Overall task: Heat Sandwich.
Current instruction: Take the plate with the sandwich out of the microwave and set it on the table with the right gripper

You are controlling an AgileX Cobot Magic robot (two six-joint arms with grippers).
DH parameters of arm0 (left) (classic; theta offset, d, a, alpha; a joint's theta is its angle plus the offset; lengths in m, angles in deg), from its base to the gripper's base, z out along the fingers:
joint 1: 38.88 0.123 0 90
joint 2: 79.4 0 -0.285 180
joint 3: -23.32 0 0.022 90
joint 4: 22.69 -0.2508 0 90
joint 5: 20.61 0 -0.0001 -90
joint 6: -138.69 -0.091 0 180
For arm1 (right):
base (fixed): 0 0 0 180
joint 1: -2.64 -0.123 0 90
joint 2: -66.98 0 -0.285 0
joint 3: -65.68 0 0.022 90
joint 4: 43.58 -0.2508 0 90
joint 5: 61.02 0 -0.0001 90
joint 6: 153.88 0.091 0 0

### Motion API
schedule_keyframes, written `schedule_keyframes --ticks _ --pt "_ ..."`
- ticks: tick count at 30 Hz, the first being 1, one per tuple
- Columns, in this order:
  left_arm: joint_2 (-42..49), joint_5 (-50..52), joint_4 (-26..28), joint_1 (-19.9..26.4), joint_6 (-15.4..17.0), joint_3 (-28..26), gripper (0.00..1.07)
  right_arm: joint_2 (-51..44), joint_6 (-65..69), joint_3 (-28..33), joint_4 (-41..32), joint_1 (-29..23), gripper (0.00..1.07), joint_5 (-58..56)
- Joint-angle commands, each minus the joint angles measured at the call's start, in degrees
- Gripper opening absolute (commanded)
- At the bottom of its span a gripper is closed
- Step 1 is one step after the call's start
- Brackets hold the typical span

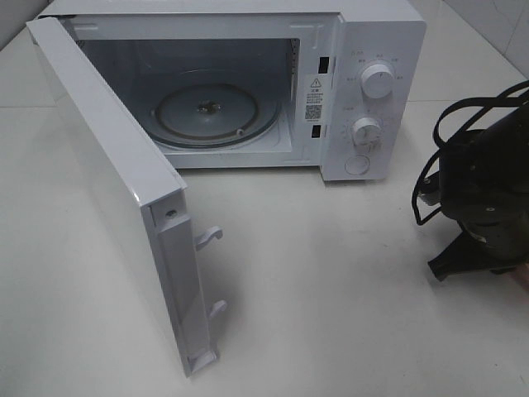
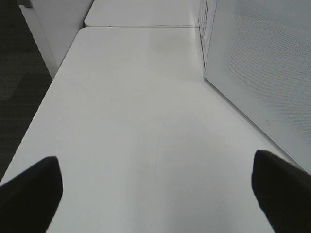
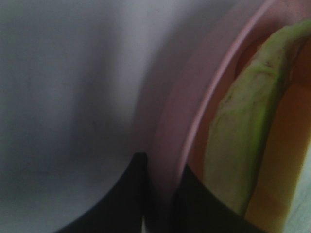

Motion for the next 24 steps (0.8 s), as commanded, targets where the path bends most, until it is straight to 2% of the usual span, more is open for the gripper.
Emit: schedule_keyframes --ticks 1,15,19,21,22,24 --pt "1.43 0.52 -0.06 0.11 0.00 0.17 1.00 0.52 1.38 0.17 2.52 0.29 0.08 -0.69" --pt "1.43 0.52 -0.06 0.11 0.00 0.17 1.00 2.64 1.32 0.17 2.29 0.29 0.11 -0.69" --pt "1.43 0.52 -0.06 0.11 0.00 0.17 1.00 2.64 1.32 0.17 2.23 0.29 0.18 -0.69" --pt "1.43 0.52 -0.06 0.11 0.00 0.17 1.00 2.64 0.74 0.17 1.83 0.29 0.27 -0.69" --pt "1.43 0.52 -0.06 0.11 0.00 0.17 1.00 2.64 0.74 0.17 1.83 0.29 0.27 -0.69" --pt "1.43 0.52 -0.06 0.11 0.00 0.17 1.00 2.41 -0.11 0.17 0.92 0.29 0.36 -0.69"
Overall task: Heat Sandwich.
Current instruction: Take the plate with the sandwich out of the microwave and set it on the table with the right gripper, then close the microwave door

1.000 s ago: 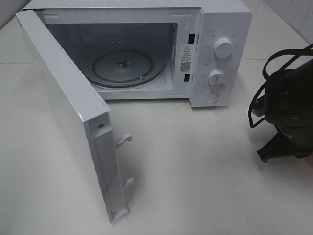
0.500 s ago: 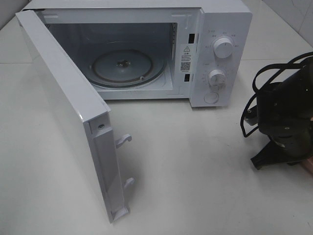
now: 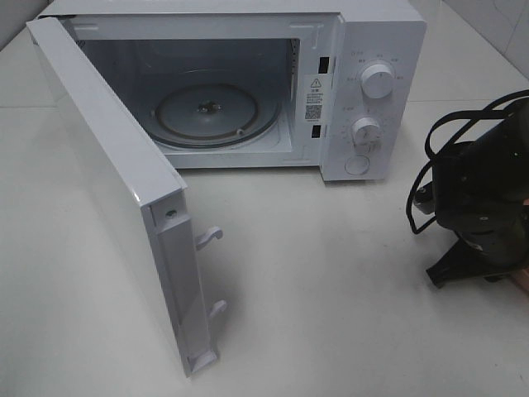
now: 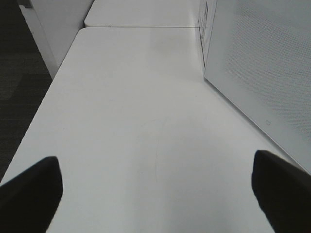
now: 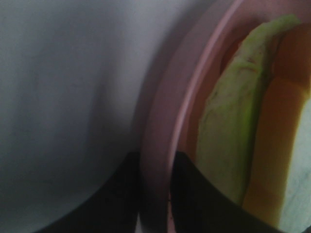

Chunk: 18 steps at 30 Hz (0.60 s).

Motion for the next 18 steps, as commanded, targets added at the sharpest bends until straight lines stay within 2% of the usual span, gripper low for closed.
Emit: schedule_keyframes --ticks 1,4,5,9,16,18 --pt "1.43 0.52 -0.06 0.11 0.00 0.17 1.00 -0.86 -2.75 0.23 -2.01 0.29 0.44 -1.26" --pt "1.43 0.52 -0.06 0.11 0.00 0.17 1.00 -2.01 -4.58 0.23 -3.72 0.29 0.51 -1.26" --pt "1.43 0.52 -0.06 0.11 0.00 0.17 1.00 -3.90 -6.93 0.23 -5.67 0.29 0.56 -1.26" --pt "1.43 0.52 -0.06 0.11 0.00 0.17 1.00 -8.82 -11.34 0.23 -9.34 0.29 0.63 -1.38" --pt "1.43 0.52 -0.06 0.11 0.00 0.17 1.00 -17.99 -16.73 0.23 -13.46 0.29 0.63 -1.43" --pt "1.43 0.52 -0.06 0.11 0.00 0.17 1.00 -22.52 -21.20 0.23 -16.62 0.29 0.66 -1.49"
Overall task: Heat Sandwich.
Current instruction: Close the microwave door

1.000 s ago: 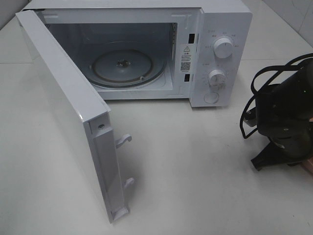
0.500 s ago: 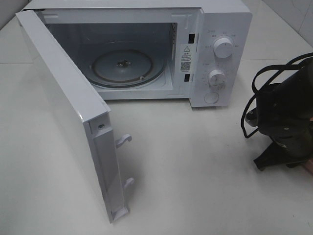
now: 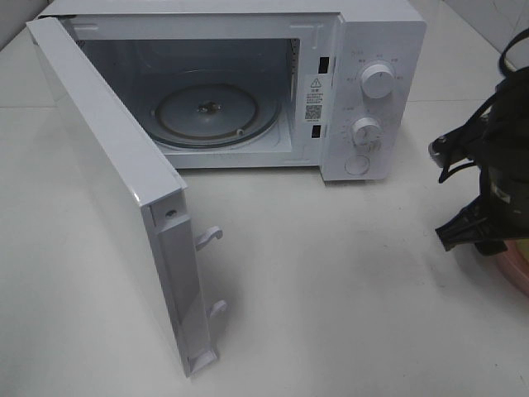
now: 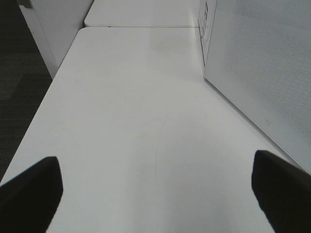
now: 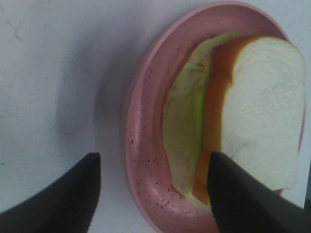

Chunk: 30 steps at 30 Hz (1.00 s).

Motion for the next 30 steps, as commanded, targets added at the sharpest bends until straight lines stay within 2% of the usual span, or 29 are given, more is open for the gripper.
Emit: schedule_keyframes --ticks 1,4,6,8,9,12,14,19,25,30 --pt "1.43 0.52 -0.06 0.11 0.00 0.17 1.00 -5.27 -5.90 0.11 -3.67 0.29 0.68 -0.80" --pt "1.43 0.52 -0.06 0.11 0.00 0.17 1.00 -8.31 -8.19 0.11 -5.56 0.29 0.73 -1.72" --pt "1.43 0.52 -0.06 0.11 0.00 0.17 1.00 -12.55 -11.06 0.11 -8.14 0.29 0.83 -2.92" --pt "1.43 0.52 -0.06 0.11 0.00 0.17 1.00 -14.09 -12.43 0.11 -9.00 0.29 0.85 -3.38" --pt "1.43 0.52 -0.06 0.11 0.00 0.17 1.00 -17.02 -15.99 0.11 -11.97 0.29 0.86 -4.41" --pt "1.43 0.52 -0.06 0.11 0.00 0.17 1.00 -20.17 -19.02 0.11 -16.21 0.29 0.86 -5.16" --pt "1.43 0.52 -0.06 0.11 0.00 0.17 1.00 -25.50 -23.32 0.11 -21.14 0.17 0.85 -7.56" --pt "1.43 0.52 -0.06 0.11 0.00 0.17 1.00 -33.58 -30.37 0.11 -26.53 0.17 0.83 -11.86" --pt "1.43 0.52 -0.06 0.11 0.00 0.17 1.00 -42.00 -32.43 0.11 -28.59 0.17 0.82 -16.56" --pt "1.43 0.52 -0.06 0.11 0.00 0.17 1.00 -52.65 -33.12 0.11 -28.65 0.17 0.80 -22.17"
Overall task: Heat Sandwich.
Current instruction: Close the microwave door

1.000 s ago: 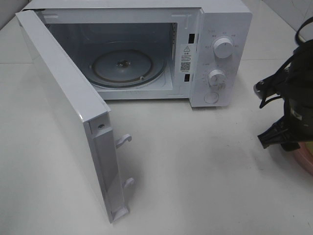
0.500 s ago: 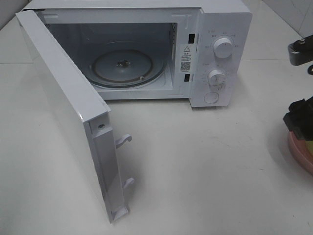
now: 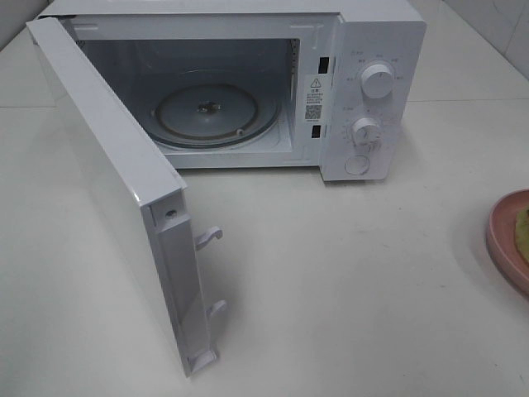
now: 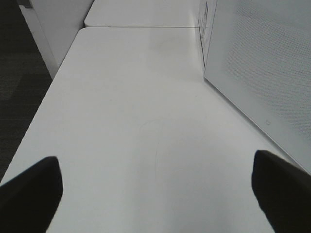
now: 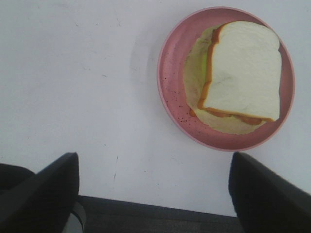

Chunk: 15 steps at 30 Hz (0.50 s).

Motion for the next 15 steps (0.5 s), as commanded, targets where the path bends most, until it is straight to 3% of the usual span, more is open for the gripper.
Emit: schedule_keyframes --ticks 1,15 --pt "1.43 0.52 -0.06 0.11 0.00 0.17 1.00 -3.95 -1.03 0.11 -0.29 0.17 0.80 -2.41" --pt "1.43 0.52 -0.06 0.11 0.00 0.17 1.00 -22.17 -4.53 1.55 -0.57 0.17 0.77 -7.45"
